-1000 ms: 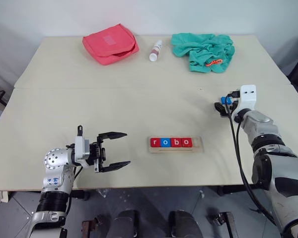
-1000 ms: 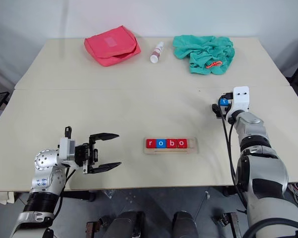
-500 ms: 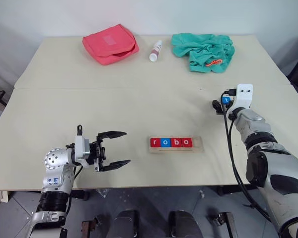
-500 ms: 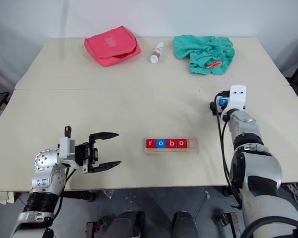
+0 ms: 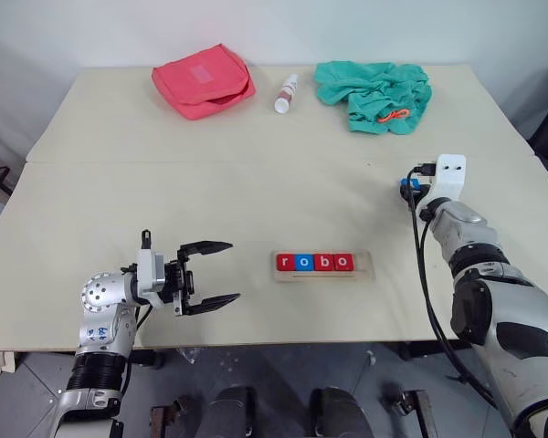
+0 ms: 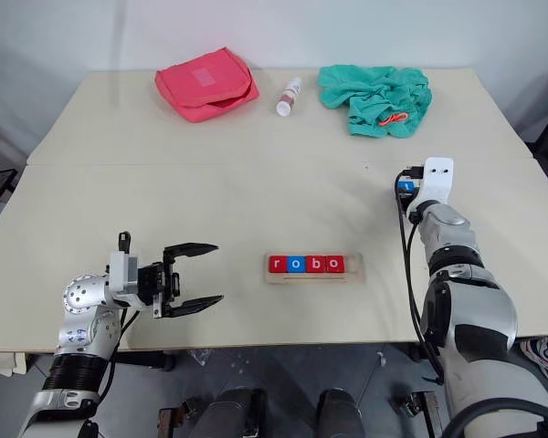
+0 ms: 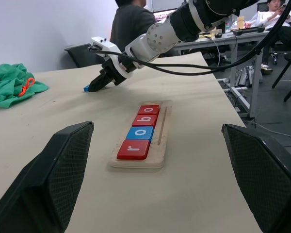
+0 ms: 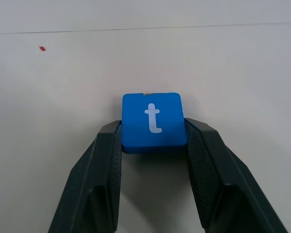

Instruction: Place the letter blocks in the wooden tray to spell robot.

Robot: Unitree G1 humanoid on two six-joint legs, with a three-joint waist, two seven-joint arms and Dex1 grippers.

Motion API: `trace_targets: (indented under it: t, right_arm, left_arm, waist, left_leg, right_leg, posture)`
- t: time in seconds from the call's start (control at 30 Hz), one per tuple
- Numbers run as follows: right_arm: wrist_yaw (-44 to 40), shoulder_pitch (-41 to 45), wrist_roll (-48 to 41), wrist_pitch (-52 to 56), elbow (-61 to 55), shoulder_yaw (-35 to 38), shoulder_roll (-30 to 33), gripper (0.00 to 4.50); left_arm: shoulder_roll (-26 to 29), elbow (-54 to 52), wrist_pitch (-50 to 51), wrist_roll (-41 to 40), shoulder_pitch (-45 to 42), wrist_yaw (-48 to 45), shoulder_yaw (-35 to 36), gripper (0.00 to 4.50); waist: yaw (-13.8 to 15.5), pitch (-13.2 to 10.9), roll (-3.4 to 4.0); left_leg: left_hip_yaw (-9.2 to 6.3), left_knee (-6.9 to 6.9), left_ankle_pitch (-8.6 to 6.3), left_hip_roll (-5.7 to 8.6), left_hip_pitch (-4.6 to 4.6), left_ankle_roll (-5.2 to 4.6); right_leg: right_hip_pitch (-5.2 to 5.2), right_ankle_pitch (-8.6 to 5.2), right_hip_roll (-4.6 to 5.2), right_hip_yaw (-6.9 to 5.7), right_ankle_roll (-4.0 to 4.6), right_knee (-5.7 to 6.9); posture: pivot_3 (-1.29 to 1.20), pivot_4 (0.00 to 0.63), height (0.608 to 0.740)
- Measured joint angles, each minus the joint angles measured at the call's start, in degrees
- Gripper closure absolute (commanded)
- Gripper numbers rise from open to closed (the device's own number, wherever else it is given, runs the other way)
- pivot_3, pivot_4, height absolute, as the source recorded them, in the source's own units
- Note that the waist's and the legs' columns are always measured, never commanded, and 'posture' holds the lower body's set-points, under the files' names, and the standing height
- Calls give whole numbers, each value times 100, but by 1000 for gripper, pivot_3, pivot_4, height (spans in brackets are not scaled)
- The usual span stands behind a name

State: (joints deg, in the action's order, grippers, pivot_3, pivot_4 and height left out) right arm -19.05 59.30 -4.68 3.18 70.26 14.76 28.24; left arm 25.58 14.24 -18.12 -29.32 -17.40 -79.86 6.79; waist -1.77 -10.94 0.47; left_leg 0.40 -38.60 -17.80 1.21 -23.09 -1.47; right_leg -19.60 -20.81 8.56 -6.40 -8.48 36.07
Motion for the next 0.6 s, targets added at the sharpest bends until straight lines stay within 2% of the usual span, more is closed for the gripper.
trace_targets:
  t: [0.13,0.33,0.5,0.6]
  right_arm:
    - [-243,-921,-142,377,-1520,-71,0,3036]
    - [-26,-3283,-718,2505,-5812,11,-73,3036]
    - [370,-4348,-1236,3953,-8281,336,-245,3036]
    - [630,-4815,-1496,4520,-9254,609,-494,3036]
  left_arm:
    - [17,31,4,-6,-26,-146,-6,0]
    - [66,305,10,-32,-192,-406,-3,0]
    - [69,475,11,-43,-292,-557,-10,0]
    - [71,510,11,-45,-337,-602,-11,0]
  waist:
    - [22,0,0]
    - [67,1,4]
    - [93,1,4]
    - [153,2,4]
  left_leg:
    - [-5,-1,0,2,0,0]
    - [-18,-5,0,5,-3,0]
    - [-5,-7,0,3,3,1]
    - [-4,-6,0,4,5,1]
  right_leg:
    - [0,0,1,0,0,3]
    - [-6,0,1,2,0,24]
    - [-6,0,0,12,0,22]
    - [-6,0,0,17,0,21]
  posture:
    - [0,150,740]
    - [0,150,740]
    - [0,150,740]
    - [0,150,740]
